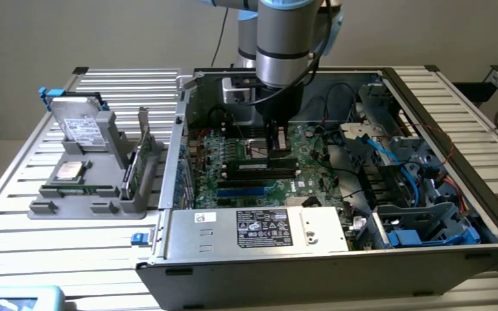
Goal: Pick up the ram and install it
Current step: 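Insert the ram into the slot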
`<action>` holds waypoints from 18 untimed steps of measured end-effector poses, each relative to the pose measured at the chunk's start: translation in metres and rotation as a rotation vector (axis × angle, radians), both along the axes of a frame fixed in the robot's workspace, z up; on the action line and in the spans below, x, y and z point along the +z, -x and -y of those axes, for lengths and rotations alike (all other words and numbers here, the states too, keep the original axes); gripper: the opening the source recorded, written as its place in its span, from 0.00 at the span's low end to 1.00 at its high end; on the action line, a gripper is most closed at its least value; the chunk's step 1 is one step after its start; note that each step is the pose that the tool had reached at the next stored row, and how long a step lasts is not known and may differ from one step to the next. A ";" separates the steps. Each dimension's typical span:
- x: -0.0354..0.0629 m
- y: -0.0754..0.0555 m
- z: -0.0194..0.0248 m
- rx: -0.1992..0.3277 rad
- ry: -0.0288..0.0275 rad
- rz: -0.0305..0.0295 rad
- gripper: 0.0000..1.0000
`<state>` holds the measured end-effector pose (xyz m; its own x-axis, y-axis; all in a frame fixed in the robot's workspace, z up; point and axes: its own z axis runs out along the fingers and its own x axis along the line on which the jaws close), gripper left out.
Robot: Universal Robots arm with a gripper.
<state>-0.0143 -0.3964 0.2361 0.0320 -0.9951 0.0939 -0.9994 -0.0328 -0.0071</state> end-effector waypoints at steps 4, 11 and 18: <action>-0.0026 0.000 -0.0003 0.000 0.0002 0.0000 0.14; -0.0054 0.000 -0.0022 0.000 0.0002 0.0000 0.14; -0.0064 0.000 -0.0014 0.000 0.0002 0.0000 0.14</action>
